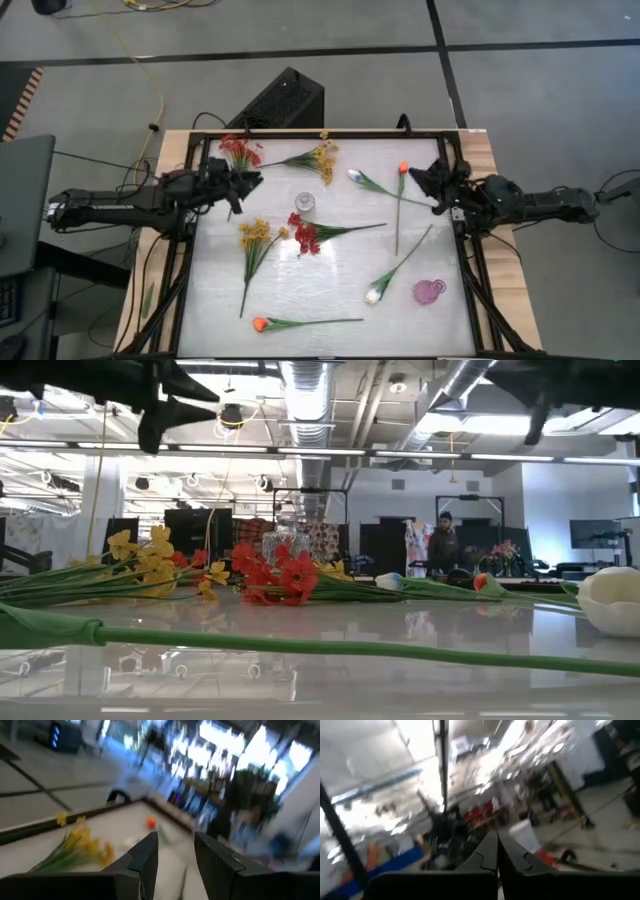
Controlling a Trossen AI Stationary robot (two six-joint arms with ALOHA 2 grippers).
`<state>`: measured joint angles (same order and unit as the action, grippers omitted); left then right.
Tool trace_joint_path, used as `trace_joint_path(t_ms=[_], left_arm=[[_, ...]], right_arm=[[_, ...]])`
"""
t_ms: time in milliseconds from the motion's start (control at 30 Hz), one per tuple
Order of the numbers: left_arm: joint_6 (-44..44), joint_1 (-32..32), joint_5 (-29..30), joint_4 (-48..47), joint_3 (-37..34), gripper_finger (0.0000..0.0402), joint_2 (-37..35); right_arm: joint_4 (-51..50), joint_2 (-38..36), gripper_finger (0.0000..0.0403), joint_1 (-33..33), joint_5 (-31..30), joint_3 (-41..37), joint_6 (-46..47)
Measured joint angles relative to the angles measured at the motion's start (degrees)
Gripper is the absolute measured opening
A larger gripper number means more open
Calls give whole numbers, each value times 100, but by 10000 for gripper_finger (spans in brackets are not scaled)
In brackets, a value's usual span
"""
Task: Sort flowers into vase by color
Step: Put the bottom red flowers into the pink vase
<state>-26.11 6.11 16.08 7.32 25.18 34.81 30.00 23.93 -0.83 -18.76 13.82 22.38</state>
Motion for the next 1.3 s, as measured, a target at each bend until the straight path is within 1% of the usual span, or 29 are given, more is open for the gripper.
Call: trace_joint_path(t_ms=[33,100,133,200,267,367,433,500,600,633,700,767,867,1000,1100,1167,1300], left_arm=[[99,0,-163,-258,135,116,85],[285,0,-494,-814,353,116,199],[357,0,-605,-1146,429,116,230],[606,0,-668,-1602,510,116,289],[880,0,-591,-1900,512,116,281],[1021,0,-212,-2116,507,116,280],[848,0,-52,-2161,462,116,280],[557,0,-56,-2318,460,116,280],[261,-30,-231,-2594,456,116,279],[186,-48,-207,-2642,455,116,282],[140,-64,-107,-2643,453,116,280],[168,-71,37,-2601,453,116,280],[316,-72,214,-2559,453,116,280],[737,-72,394,-2534,453,116,280],[896,-74,521,-2459,453,116,280],[892,-85,449,-2333,453,116,278],[788,-172,29,-2343,453,116,278]], right_arm=[[-34,324,25,-3,156,165,10],[-265,1008,26,-13,249,580,123],[-508,1351,28,-32,251,840,248],[-1321,2044,38,-61,251,1457,338],[-2408,2722,52,-85,371,2108,331],[-3998,3645,70,-89,775,3009,142],[-4718,4198,82,-30,1053,3482,-299],[-5179,4732,95,84,1389,3797,-771],[-5300,5433,118,311,2299,4087,-1397],[-5307,5625,127,364,2593,4145,-1647],[-5320,5973,146,433,2853,4244,-2134],[-5376,6264,163,457,2852,4315,-2505],[-5333,6640,184,462,2610,4420,-2872],[-5363,7178,206,352,2180,4464,-3097],[-5371,7465,220,266,2017,4464,-3127],[-5367,7591,228,215,1996,4466,-3035],[-5248,7767,234,173,1989,4466,-2672]])
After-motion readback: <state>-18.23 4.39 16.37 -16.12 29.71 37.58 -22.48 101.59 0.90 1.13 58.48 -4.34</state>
